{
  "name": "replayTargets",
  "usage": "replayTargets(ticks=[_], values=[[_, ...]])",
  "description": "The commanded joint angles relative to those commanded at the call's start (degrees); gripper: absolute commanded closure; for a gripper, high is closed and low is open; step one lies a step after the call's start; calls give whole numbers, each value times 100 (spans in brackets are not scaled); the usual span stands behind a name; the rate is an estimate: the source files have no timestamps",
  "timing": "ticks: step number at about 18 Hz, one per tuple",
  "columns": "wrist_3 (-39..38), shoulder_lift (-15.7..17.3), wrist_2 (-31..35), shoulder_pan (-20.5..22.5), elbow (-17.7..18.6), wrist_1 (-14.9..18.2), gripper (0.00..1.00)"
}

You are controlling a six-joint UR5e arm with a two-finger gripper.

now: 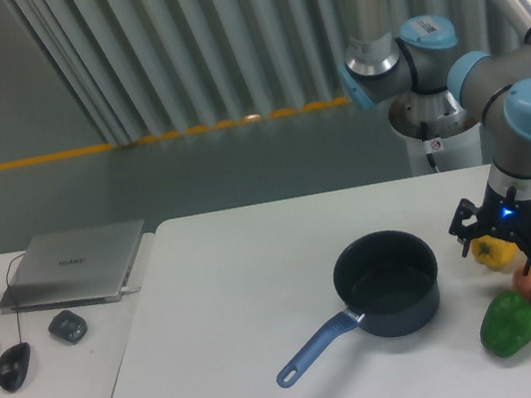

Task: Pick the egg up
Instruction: 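Lower the open gripper past the yellow pepper toward the egg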

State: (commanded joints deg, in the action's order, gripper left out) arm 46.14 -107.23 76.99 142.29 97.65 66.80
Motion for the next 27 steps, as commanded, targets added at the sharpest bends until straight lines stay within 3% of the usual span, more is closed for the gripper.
replayTargets(ticks=[9, 27], values=[[650, -70, 299, 131, 35, 0, 0], [606, -237, 484, 70, 44, -18, 0]])
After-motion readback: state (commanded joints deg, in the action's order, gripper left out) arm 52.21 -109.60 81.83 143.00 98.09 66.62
